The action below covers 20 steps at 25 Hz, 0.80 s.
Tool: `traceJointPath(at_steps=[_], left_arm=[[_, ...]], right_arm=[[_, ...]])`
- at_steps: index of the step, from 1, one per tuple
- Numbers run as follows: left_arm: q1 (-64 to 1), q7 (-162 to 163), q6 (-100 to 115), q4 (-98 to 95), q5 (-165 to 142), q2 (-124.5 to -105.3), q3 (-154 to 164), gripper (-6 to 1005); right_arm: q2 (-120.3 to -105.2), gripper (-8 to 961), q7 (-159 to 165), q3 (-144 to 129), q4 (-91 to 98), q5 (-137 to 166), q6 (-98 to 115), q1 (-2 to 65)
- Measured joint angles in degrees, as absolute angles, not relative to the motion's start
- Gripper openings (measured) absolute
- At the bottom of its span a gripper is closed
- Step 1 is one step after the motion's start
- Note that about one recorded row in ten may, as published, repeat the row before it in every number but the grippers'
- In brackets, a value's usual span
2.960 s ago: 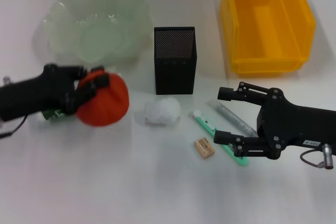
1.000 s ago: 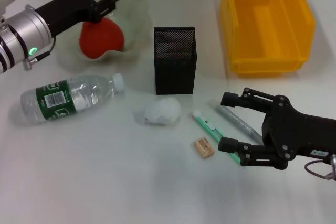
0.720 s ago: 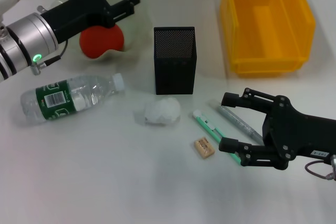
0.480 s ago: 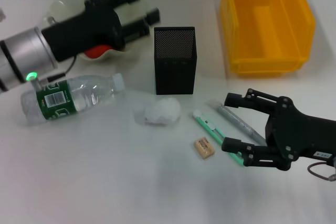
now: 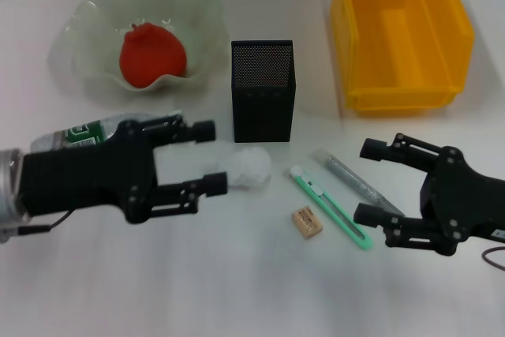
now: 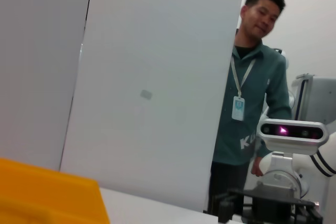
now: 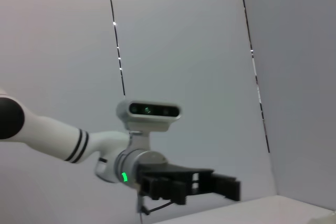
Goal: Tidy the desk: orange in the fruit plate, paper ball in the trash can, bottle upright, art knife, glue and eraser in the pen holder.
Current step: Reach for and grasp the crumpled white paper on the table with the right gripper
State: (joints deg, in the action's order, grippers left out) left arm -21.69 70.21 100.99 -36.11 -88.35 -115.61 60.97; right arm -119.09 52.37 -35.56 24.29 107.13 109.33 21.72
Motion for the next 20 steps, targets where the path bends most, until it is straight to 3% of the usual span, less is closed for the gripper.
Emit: traceJointPath(at_steps=[8,13,15,20], left_arm=[[-18.58,67.77,99.19,-35.1,-89.21,-115.96,60.34,728],[-18.97,66.88,96.47,-34.77,-92.86,-116.9,60.4,728],[-19.29,66.87,95.48,-34.77,-94.57,-117.31,60.35,728],[-20.12,66.87,93.06,-34.78,-97.96,-118.34,60.5,727]], right_arm=[[-119.08,823,67.94,-35.26,39.18,107.15,110.85,20.78],[-117.9,823,90.75,-35.39,55.6,107.6,114.73,22.49],[-116.16,823,100.25,-35.73,60.15,108.45,115.33,24.11],[-108.52,823,122.95,-36.26,60.16,110.29,118.06,31.43]])
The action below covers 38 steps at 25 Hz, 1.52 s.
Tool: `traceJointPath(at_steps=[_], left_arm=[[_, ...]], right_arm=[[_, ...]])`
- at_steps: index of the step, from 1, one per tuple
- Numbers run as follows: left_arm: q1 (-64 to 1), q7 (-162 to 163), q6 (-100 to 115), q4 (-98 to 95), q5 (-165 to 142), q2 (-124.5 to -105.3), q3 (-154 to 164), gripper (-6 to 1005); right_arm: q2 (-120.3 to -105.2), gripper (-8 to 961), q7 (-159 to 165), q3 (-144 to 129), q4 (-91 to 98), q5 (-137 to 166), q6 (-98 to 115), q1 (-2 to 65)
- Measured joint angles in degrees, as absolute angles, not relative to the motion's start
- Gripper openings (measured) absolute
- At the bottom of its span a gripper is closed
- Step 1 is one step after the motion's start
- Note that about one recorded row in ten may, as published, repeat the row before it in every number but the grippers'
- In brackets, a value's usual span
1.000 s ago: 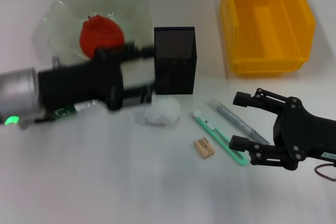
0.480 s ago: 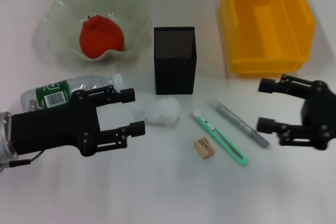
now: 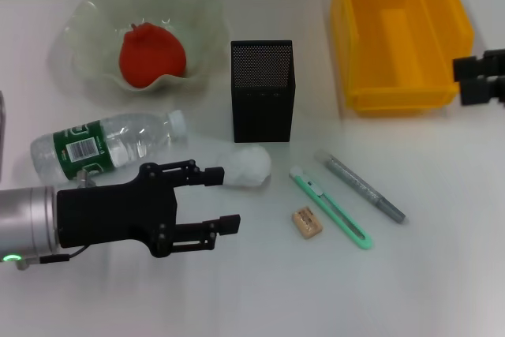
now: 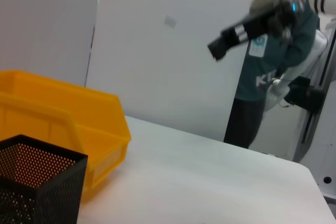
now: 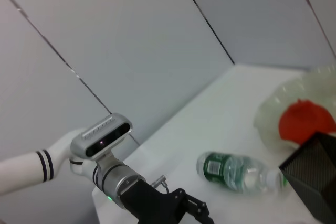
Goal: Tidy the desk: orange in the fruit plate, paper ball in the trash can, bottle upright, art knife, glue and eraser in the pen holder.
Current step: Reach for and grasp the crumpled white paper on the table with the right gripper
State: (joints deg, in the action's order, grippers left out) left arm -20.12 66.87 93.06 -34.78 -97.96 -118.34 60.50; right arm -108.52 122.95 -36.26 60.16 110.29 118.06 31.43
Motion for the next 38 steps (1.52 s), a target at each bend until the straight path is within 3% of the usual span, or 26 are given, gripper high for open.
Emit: traceJointPath(at_steps=[1,4,10,12,18,29,38], left_arm=[[-20.18,66.87,92.91,-34.73,-98.02,-118.36,60.57,727],[-20.47,66.87,92.46,-34.37,-98.08,-118.39,60.79,727],[-20.65,66.88,92.48,-34.27,-98.13,-118.44,60.78,726],[-20.64,66.88,92.44,-34.28,-98.14,-118.42,60.66,726],[-20.59,66.88,92.1,-34.27,-98.16,-118.48,60.41,727],[-19.16,66.88,91.91,-34.28,-97.88,-118.39,60.24,728],[-18.98,66.88,91.89,-34.21,-97.82,-118.38,60.2,727]], right_arm=[[-107.27,823,125.97,-36.44,59.81,110.91,118.49,32.86],[-105.36,824,131.5,-36.73,59.62,115.67,119.01,36.68],[-104.87,824,135.72,-43.84,59.61,126.82,119.34,43.35],[-105.5,824,136.4,-46.32,59.53,130.02,118.49,45.15],[-109.98,824,134.91,-51.61,58.68,133.82,113.55,48.99],[-115.55,823,124.47,-59.85,47.16,133.95,98.6,53.04],[-118.26,824,118.25,-65.82,42.49,134.37,87.7,53.11]])
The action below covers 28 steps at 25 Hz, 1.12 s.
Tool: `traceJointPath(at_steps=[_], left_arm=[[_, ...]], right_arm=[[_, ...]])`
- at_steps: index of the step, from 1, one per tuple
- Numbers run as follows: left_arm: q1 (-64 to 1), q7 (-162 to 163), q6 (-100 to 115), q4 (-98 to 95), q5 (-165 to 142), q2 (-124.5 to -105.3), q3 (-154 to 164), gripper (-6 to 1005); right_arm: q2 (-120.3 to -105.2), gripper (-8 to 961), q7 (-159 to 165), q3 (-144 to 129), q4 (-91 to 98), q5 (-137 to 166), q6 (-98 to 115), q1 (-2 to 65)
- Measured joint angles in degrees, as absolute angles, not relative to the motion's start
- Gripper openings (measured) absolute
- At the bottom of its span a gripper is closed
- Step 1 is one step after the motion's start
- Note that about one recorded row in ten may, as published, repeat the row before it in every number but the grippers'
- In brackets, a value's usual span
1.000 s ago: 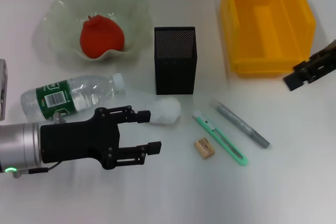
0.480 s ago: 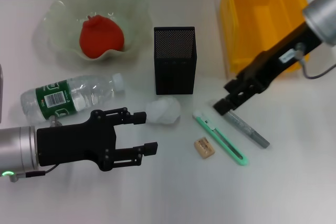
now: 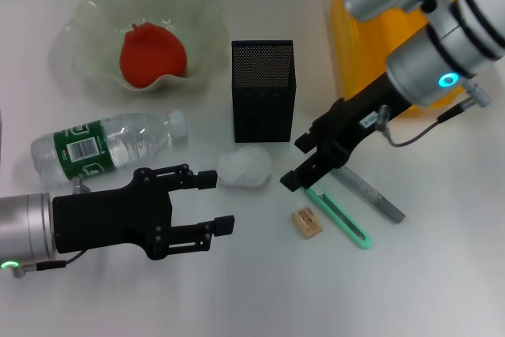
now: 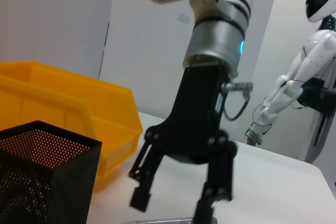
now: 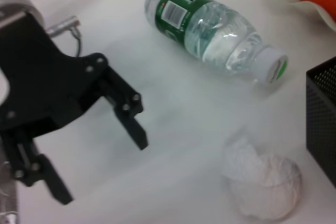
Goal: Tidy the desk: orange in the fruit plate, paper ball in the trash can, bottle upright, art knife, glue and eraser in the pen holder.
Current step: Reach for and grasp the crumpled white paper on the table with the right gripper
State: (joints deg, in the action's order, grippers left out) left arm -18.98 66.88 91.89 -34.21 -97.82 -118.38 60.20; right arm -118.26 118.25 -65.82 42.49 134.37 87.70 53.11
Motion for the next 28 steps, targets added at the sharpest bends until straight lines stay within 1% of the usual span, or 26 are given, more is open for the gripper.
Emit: traceJointPath(at_steps=[2,9,19,28], left_arm=[[-18.98,66.89,91.89,-34.2,-97.81,-118.39,60.21,727],[-18.98,66.89,91.26,-34.19,-97.81,-118.4,60.21,727],[-19.39,66.88,90.84,-34.19,-97.73,-118.47,60.21,726],[-19.28,66.88,90.76,-34.19,-97.73,-118.48,59.68,728]], right_arm=[[-118.79,824,117.66,-67.54,42.32,134.5,85.2,52.87],[-119.43,823,116.14,-70.68,40.04,133.95,79.03,53.08],[-119.56,824,113.75,-70.99,38.56,129.87,76.35,53.39],[-119.71,823,111.96,-77.27,37.03,124.42,72.15,53.11]])
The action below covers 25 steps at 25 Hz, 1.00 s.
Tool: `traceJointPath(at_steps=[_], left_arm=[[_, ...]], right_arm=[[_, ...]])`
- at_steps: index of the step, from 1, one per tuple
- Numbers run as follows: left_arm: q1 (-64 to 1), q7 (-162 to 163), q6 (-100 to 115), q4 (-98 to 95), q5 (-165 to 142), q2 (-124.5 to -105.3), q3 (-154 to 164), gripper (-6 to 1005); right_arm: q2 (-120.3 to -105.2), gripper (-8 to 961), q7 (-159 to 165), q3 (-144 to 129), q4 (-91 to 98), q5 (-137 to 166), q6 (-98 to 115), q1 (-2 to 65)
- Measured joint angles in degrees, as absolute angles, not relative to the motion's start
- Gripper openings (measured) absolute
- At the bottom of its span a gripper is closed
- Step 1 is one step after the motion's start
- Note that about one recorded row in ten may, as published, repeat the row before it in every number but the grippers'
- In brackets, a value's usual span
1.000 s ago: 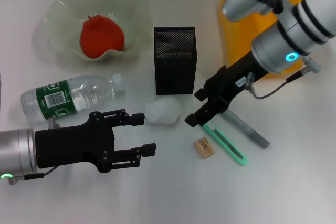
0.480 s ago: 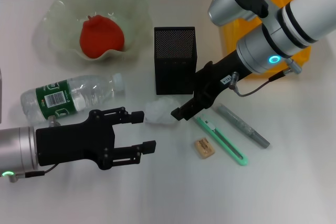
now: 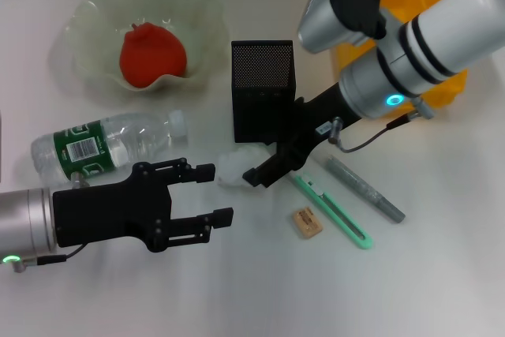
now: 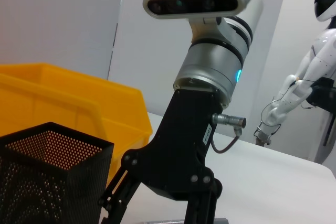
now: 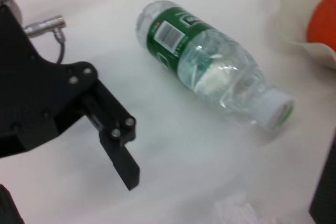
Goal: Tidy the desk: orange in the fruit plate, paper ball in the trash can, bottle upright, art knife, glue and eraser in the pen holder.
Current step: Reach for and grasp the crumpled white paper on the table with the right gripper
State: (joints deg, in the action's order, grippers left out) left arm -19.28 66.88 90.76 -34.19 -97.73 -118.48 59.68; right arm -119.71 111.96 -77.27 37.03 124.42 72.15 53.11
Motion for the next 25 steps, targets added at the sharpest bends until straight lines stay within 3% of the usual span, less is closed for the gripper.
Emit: traceJointPath(at_steps=[25], left_arm=[[-19.05,65.3,90.79,-33.12,-97.72,-118.47,59.65,727]], right_arm=[[-119.88,824,108.13,-82.61,33.33,118.39,67.25,52.82]])
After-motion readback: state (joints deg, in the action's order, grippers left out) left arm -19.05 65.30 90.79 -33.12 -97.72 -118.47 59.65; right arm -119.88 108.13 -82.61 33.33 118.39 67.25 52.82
